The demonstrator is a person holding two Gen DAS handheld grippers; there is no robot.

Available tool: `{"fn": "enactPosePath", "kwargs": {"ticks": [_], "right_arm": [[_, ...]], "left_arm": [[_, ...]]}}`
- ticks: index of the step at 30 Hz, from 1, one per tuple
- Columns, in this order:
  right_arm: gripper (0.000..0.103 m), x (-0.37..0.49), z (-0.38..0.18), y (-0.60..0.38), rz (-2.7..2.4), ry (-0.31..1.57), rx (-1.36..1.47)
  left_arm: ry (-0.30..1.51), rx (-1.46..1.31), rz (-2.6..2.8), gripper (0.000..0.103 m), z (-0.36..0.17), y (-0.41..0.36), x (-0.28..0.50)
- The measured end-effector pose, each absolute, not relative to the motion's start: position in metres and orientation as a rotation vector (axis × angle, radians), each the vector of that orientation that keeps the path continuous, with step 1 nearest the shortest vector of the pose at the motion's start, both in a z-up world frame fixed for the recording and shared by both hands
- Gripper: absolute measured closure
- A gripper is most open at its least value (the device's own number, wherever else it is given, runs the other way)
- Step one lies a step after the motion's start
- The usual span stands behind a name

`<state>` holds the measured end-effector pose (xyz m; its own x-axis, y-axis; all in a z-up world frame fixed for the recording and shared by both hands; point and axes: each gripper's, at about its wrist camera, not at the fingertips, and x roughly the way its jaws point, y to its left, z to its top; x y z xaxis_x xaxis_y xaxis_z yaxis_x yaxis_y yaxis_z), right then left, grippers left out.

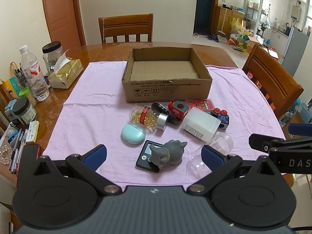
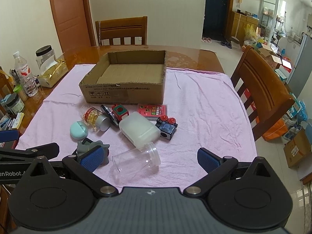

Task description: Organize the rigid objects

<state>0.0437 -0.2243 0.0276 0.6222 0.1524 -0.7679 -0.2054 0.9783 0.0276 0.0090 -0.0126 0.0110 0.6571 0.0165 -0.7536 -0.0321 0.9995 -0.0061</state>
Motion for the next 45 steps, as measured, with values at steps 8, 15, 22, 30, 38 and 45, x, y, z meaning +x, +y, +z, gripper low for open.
{"fn": "enactPosePath", "kwargs": {"ticks": [8,15,22,30,38,45], "right_arm": [[0.000,0.042,0.030,-0.223,0.233,0.860,-0.074],[0.000,0.042,0.022,-0.220,0.265,0.847,-0.072],[0.000,0.041,-0.001,-0.213,0.332,0.839,-0.070],[0.000,0.046,-0.049,-0.201,0.345,0.894,-0.087],[0.000,0.059,-0.099,-0.195,0.310,0.977,-0.060],[0.000,0.070,-0.099,-0.195,0.257,0.994,-0.048]], "left_arm": [[0.837,-0.003,0.020,0.001,0.011,-0.016,0.010],[0.821,-0.011,-0.025,0.001,0.002,-0.007,0.012],[0.844,-0.046,-0.112,0.001,-0.021,0.009,0.019],[0.885,0.028,-0.158,0.001,-0.062,0.019,0.030],[0.945,0.088,-0.186,0.001,-0.104,0.027,0.050],[0.955,0.097,-0.209,0.001,-0.132,0.027,0.067]]}}
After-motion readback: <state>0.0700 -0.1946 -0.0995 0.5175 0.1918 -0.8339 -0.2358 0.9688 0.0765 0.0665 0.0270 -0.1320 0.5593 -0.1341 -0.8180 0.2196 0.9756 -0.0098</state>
